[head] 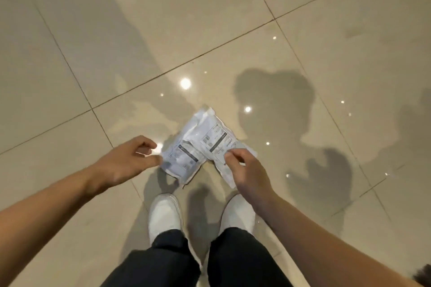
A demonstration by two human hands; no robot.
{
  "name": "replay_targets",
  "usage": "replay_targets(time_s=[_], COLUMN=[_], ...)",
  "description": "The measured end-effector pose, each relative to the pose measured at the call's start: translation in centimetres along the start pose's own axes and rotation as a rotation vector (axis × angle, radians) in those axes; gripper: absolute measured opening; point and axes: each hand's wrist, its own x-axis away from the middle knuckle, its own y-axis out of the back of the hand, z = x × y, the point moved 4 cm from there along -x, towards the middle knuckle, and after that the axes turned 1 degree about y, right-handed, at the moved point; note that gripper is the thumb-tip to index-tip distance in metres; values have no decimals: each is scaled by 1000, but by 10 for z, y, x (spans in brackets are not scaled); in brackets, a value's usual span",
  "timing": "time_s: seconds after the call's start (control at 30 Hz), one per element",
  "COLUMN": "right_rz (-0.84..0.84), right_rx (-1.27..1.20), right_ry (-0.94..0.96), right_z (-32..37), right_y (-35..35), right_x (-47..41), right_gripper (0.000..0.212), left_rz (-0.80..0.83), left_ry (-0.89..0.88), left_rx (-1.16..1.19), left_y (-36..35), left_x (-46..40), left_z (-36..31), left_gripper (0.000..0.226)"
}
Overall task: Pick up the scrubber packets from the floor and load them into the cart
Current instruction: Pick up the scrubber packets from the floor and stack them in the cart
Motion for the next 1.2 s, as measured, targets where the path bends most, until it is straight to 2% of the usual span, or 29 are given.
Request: replay_targets(time_s=[0.1,0.17,0.23,0.27,0.3,0.37,0.43,0.47,0.53,0.57,0.63,0.77,0.87,0.97,1.07,1.2], right_rz=[23,9,2,8,19,7,45,84,157,165,131,81,-66,-131,-112,-55], right_rx=[104,172,124,128,147,266,357,338,276,255,213,32,-84,-216,-322,-318], right_ry=[28,55,12,-4,4,18,0,-42,-106,-99,-61,-57,-53,-29,21,95], right_z=[-45,-66,-82,-89,-93,-99,-107,-109,-111,-109,-91,-35,32,110,197,304], right_y=[-22,-29,-34,-36,-38,-42,-43,-42,-39,-35,-22,10,41,69,109,164], right_x=[-72,-115,-153,-166,-178,-194,-203,-202,-190,-179,-150,-58,34,131,221,322], right_gripper=[43,64,90,94,89,83,104,103,69,52,40,36,37,37,37,41], left_rz=[-25,-22,-32,-55,-98,-214,-245,-210,-126,-115,-129,-168,-258,-287,-314,-364], left_ry=[6,1,26,42,53,32,9,14,47,68,94,51,-8,-74,-114,-202], left_rx=[-173,-254,-238,-236,-250,-270,-224,-186,-132,-96,5,321,441,579,671,696], left_y=[-24,-42,-62,-73,-86,-105,-116,-117,-115,-111,-100,-72,-29,18,70,143], left_x=[-84,-130,-165,-177,-187,-198,-200,-199,-189,-181,-149,-45,59,165,273,402], left_z=[33,47,58,61,64,66,62,60,56,56,52,27,-9,-48,-91,-142], left_gripper=[69,82,102,110,114,107,88,73,47,43,41,45,49,49,48,51])
